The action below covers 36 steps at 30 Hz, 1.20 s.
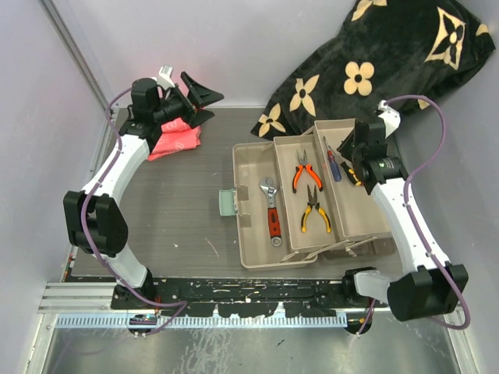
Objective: Pack the tool kit
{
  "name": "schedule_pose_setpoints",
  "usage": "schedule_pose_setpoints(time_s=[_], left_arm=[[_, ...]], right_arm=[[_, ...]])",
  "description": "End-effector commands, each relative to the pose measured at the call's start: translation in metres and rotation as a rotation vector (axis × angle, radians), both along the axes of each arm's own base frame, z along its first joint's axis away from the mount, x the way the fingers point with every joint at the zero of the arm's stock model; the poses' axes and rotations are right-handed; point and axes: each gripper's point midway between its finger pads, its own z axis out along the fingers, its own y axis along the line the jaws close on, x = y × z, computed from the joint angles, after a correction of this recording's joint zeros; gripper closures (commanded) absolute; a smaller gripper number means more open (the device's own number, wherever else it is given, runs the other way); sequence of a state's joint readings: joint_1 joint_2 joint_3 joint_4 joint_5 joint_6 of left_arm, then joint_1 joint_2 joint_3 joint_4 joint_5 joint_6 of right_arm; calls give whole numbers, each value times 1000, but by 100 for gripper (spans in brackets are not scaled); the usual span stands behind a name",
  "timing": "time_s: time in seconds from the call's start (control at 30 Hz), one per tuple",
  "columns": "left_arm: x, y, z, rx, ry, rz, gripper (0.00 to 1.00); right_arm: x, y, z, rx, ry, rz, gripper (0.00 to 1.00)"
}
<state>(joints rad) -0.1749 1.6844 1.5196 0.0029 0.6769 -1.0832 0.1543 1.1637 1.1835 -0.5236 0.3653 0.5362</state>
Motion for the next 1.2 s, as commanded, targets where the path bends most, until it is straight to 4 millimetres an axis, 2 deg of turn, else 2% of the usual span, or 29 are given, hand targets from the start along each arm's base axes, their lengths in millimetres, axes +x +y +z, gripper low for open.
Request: schedule_pose_setpoints(time_s=[0.0, 0.2, 0.3, 0.37, 0.53, 0.63, 0.8, 1.03, 1.17], left_arm=[[-26, 1, 27, 30, -102, -43, 2], [-38, 2, 17, 65, -87, -58, 2], [-40, 5, 0, 125, -66, -50, 2], [-39, 8, -15, 188, -41, -38, 2], [-37, 17, -54, 336, 21, -29, 2], [-38, 18, -73, 435, 31, -36, 2], [-42, 9, -108, 620, 19, -88, 2], [-29, -7, -159, 770, 97, -104, 2], [-25, -7, -185, 846, 144, -88, 2]], right_arm=[[27, 8, 17, 150, -104, 21, 99], [46, 13, 11, 241, -113, 52, 99], [51, 19, 10, 285, -110, 75, 99], [53, 24, 7, 311, -97, 99, 94], [52, 30, -5, 360, -60, 114, 58], [51, 29, -4, 360, -63, 112, 39], [48, 23, 11, 332, -82, 101, 23], [32, 3, 64, 216, -175, 59, 10], [18, -8, 95, 164, -237, 46, 2]])
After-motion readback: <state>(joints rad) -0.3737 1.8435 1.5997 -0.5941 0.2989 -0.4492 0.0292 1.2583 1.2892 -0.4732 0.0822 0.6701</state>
